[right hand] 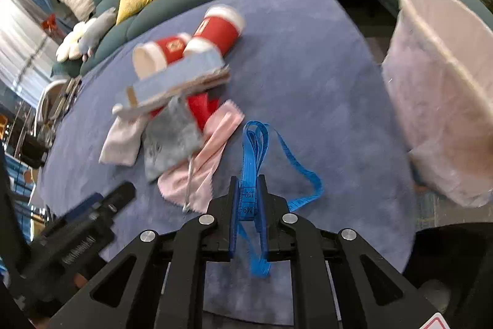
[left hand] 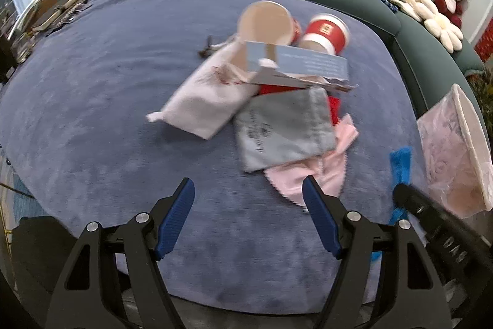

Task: Collect trash
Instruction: 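Close the left tool on the grey drawstring pouch while the right tool holds the lanyard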

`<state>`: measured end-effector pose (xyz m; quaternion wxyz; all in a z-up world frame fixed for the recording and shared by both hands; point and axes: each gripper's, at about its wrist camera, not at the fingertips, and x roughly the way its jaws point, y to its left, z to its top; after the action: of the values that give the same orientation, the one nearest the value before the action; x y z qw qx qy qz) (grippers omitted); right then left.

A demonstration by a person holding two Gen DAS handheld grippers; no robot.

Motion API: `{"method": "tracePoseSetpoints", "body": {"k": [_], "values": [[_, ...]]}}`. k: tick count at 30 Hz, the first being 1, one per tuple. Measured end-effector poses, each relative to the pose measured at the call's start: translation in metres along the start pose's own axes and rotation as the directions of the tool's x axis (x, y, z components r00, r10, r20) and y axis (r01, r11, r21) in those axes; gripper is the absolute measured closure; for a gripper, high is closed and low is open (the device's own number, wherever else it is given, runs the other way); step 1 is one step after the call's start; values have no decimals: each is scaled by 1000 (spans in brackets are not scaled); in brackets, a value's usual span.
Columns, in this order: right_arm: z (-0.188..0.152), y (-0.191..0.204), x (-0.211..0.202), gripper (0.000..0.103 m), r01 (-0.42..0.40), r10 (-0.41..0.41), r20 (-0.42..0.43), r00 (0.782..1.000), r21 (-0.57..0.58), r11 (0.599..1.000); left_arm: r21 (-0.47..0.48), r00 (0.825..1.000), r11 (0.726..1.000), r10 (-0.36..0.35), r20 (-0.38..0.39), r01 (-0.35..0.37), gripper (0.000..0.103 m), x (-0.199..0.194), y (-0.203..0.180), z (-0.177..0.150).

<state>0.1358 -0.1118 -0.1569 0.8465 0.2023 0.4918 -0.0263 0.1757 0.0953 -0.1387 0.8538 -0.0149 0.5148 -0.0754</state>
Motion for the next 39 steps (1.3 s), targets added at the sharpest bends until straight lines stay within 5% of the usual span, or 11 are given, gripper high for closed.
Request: {"method": "tracePoseSetpoints", "body": {"k": [8, 15, 21, 25, 39], "values": [[19, -16, -9, 92, 9, -10, 34, 999, 30, 1000, -53, 998, 996, -70, -12, 69, 29, 24, -31, 24], [26, -23, -1, 92, 7, -8, 21, 1000, 36, 999, -75, 999, 997, -30, -27, 28, 30, 59, -50, 49], [29, -25, 7, 92, 3, -3, 6, 1000, 32, 999, -83, 998, 996, -35, -51, 31, 55, 75, -54, 56], [28, -24, 9, 92, -4, 4, -2, 1000, 31, 1000, -56, 998, 997, -47, -43, 44, 90, 73, -53, 55], [29, -7, -35, 92, -47, 47, 94, 994, -7, 999, -26, 993, 995, -93, 68, 95, 96, -2, -56, 47]]}}
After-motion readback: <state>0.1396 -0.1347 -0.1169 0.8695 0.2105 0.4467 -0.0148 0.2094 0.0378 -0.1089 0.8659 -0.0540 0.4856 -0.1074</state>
